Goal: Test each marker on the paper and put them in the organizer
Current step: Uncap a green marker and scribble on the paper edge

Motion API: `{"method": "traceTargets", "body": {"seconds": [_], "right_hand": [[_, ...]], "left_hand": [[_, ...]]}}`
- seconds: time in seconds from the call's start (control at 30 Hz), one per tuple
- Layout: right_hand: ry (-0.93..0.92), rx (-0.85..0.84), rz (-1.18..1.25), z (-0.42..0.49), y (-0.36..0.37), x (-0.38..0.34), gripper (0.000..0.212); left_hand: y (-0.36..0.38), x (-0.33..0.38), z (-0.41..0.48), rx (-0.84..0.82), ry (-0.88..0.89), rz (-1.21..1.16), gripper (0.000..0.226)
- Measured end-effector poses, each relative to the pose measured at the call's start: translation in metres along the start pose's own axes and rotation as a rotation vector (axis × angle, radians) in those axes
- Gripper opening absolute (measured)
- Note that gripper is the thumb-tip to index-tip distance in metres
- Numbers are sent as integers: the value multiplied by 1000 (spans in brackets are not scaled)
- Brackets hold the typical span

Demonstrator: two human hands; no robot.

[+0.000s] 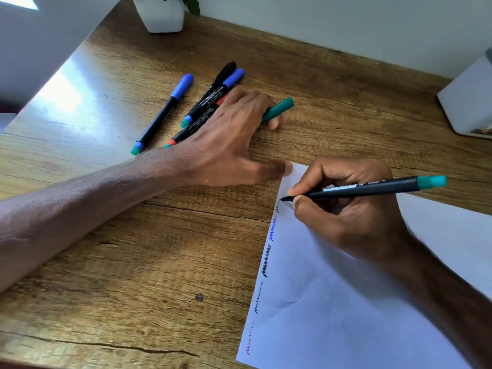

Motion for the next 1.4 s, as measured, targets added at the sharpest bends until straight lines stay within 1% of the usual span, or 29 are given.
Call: {"method": "traceTargets", "body": {"seconds": [0.5,0.97,1.13,1.33,1.4], "right_hand": [[21,14,-4,2,-2,1,3],[32,42,-2,3,-4,4,4],[26,47,4,4,-4,4,4],[47,39,85,4,-3,7,7],[73,69,142,4,-4,9,9]], "left_hand": [[0,-1,0,-5,0,0,61],[-1,2,0,6,14,-18,55],[0,-1,0,0,3,-8,57],[0,-2,0,-2,-2,-9,58],[0,-3,0,-7,-4,-2,58]]}}
Point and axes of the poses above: each hand's wrist, its own z-axis towards the middle knuckle, its own y-axis out of the palm, x = y × z, the point moved 10 cm from there along z, towards the middle knuckle, and after that the axes turned 8 degrees about -z, right-handed, at the moved point
